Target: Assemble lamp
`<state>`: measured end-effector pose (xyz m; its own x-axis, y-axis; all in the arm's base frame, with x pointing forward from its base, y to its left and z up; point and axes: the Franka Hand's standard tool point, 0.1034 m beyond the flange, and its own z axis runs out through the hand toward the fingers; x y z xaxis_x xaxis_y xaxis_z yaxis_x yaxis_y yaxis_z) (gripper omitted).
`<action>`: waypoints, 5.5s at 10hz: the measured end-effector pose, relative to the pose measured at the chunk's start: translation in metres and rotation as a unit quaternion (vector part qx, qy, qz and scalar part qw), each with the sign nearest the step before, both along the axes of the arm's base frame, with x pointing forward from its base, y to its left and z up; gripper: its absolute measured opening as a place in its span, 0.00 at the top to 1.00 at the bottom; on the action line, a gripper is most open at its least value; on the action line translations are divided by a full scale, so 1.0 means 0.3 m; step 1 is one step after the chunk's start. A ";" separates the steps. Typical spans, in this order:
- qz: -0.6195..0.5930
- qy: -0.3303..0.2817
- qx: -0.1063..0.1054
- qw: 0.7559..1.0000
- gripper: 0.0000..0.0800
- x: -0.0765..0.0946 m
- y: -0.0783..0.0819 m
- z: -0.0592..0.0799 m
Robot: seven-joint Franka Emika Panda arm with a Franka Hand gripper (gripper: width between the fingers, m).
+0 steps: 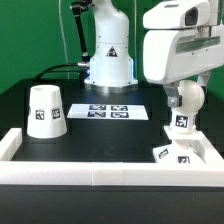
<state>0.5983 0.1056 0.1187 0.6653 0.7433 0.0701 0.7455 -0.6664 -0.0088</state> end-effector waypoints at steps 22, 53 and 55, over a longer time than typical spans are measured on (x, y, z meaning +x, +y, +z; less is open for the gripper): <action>-0.497 0.034 0.001 0.867 0.28 -0.005 -0.028 -0.005; -0.059 0.015 0.000 0.998 0.13 0.009 0.004 -0.010; 0.001 0.012 -0.003 1.000 0.13 0.009 0.005 -0.010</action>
Offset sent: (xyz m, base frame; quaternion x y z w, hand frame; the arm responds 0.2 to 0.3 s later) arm -0.0004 0.0035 0.0002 -0.0170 -0.0138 -0.0258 0.9994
